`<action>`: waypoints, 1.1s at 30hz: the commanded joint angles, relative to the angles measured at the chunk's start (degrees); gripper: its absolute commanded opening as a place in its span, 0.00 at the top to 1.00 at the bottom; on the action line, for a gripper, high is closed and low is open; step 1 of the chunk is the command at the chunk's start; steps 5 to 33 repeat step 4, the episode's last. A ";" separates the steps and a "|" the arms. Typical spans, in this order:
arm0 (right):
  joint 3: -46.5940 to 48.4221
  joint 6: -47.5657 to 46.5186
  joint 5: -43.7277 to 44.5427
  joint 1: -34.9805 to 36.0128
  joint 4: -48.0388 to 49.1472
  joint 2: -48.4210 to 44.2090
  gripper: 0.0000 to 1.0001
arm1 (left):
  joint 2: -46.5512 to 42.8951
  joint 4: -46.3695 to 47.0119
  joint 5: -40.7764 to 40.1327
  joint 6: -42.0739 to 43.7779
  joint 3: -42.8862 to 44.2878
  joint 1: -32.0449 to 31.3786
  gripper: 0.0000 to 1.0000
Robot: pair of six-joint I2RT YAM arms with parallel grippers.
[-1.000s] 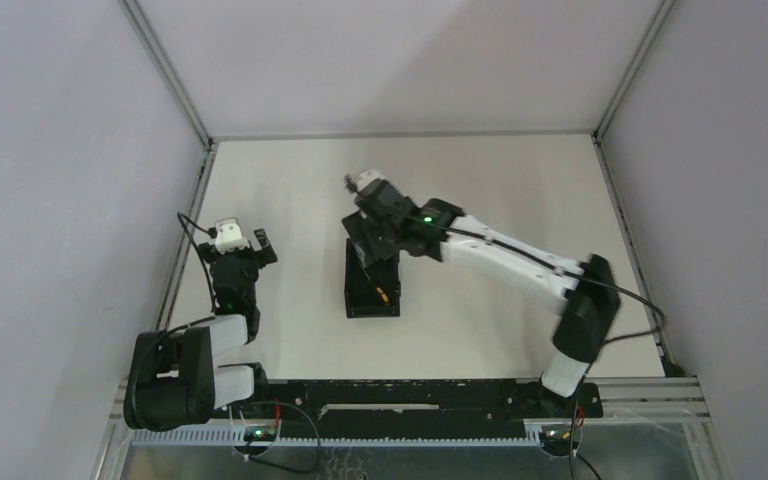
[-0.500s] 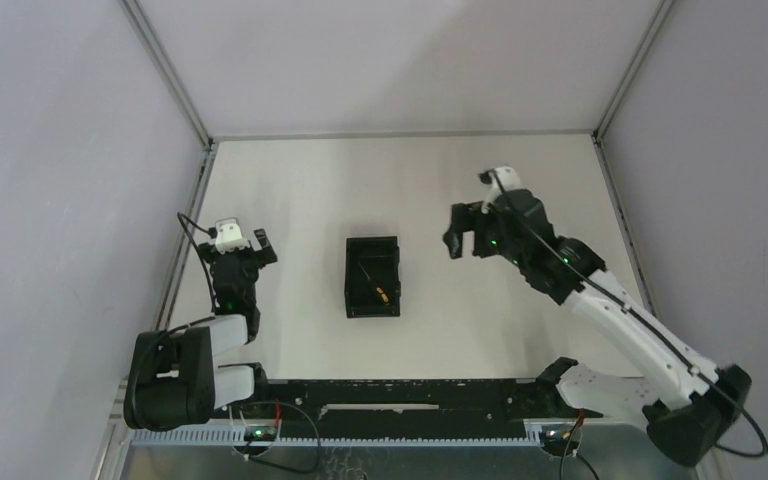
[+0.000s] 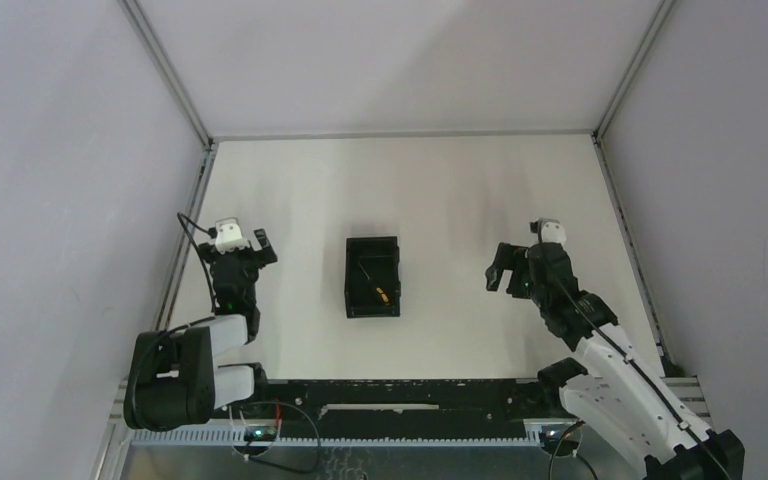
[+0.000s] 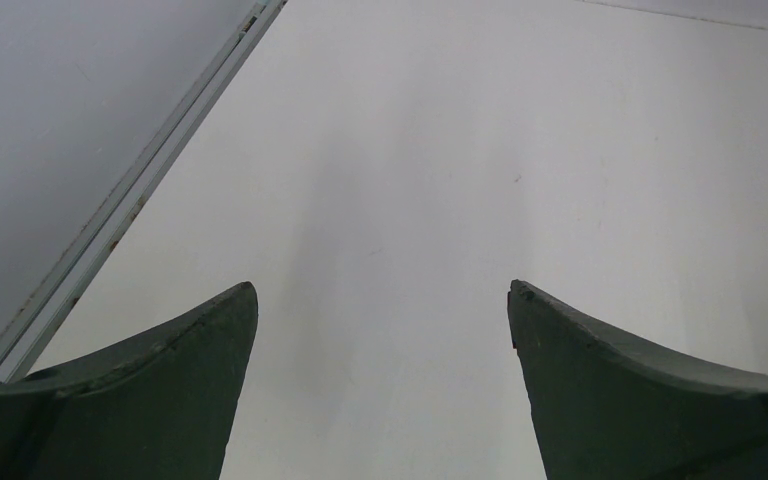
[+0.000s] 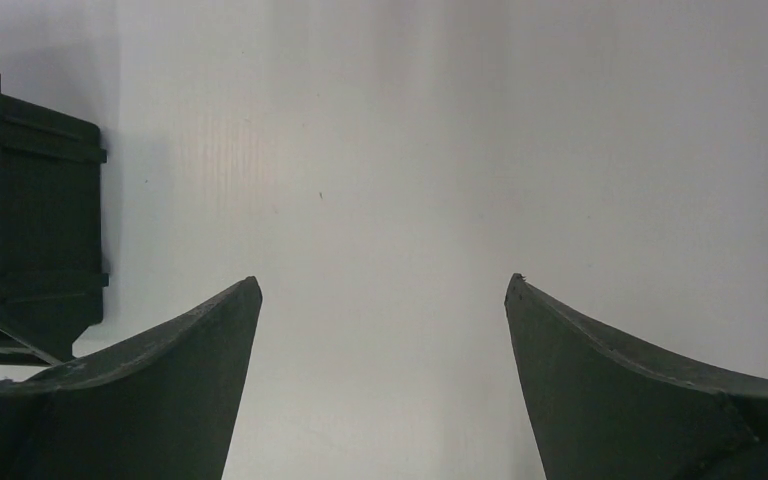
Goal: Put the screwdriver in the bin
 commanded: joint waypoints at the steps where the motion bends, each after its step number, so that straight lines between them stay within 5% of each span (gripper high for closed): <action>1: -0.78 3.45 0.23 -0.33 6.33 -0.30 0.02 | 0.23 2.29 -0.19 0.79 3.11 -0.30 0.00; 33: -0.81 3.40 0.97 -0.32 6.77 -0.36 0.01 | 0.23 2.29 -0.19 0.79 3.11 -0.23 0.00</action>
